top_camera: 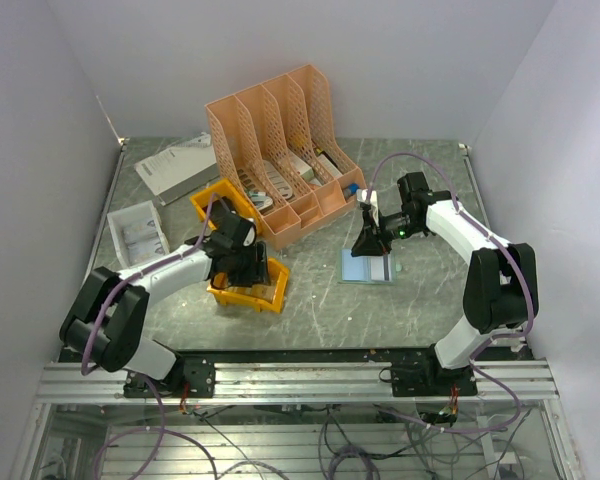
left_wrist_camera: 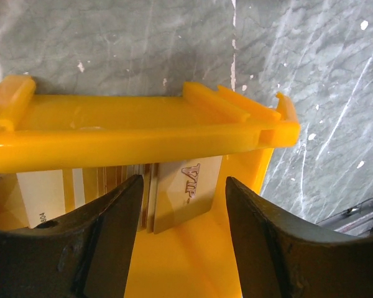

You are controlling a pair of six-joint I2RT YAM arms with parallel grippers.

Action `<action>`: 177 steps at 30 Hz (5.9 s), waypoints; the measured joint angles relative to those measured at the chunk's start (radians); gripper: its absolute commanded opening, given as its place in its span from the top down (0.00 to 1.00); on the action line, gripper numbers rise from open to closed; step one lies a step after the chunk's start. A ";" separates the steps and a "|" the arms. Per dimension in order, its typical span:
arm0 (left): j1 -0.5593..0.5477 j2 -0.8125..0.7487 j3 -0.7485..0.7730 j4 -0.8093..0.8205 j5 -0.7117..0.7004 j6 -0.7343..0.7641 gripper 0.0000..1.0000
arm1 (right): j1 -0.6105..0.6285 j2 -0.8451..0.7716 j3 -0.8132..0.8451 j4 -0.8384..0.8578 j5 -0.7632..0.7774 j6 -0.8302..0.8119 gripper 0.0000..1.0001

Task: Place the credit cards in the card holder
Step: Pick up the credit card from the storage box.

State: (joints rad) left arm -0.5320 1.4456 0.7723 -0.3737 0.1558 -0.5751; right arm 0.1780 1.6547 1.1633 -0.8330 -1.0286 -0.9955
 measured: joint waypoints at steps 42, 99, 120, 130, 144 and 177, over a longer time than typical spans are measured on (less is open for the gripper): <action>-0.085 0.049 -0.034 0.256 0.192 -0.146 0.50 | 0.000 0.013 0.002 -0.010 0.000 -0.011 0.85; -0.080 0.076 0.000 0.229 0.174 -0.141 0.75 | 0.000 0.026 0.006 -0.034 -0.015 -0.020 0.85; -0.099 0.185 0.008 0.320 0.199 -0.170 0.79 | 0.000 0.027 0.009 -0.046 -0.015 -0.034 0.84; -0.114 0.187 0.028 0.304 0.186 -0.161 0.93 | 0.000 0.029 0.009 -0.049 -0.015 -0.034 0.84; 0.013 0.071 -0.114 0.402 0.280 -0.196 0.86 | 0.000 0.030 0.009 -0.052 -0.015 -0.038 0.84; 0.069 -0.016 -0.131 0.346 0.293 -0.184 0.93 | 0.000 0.032 0.009 -0.057 -0.015 -0.045 0.84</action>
State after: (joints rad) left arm -0.4625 1.4292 0.6411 -0.0280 0.4488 -0.7593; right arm 0.1780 1.6867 1.1725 -0.8898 -1.0439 -1.0409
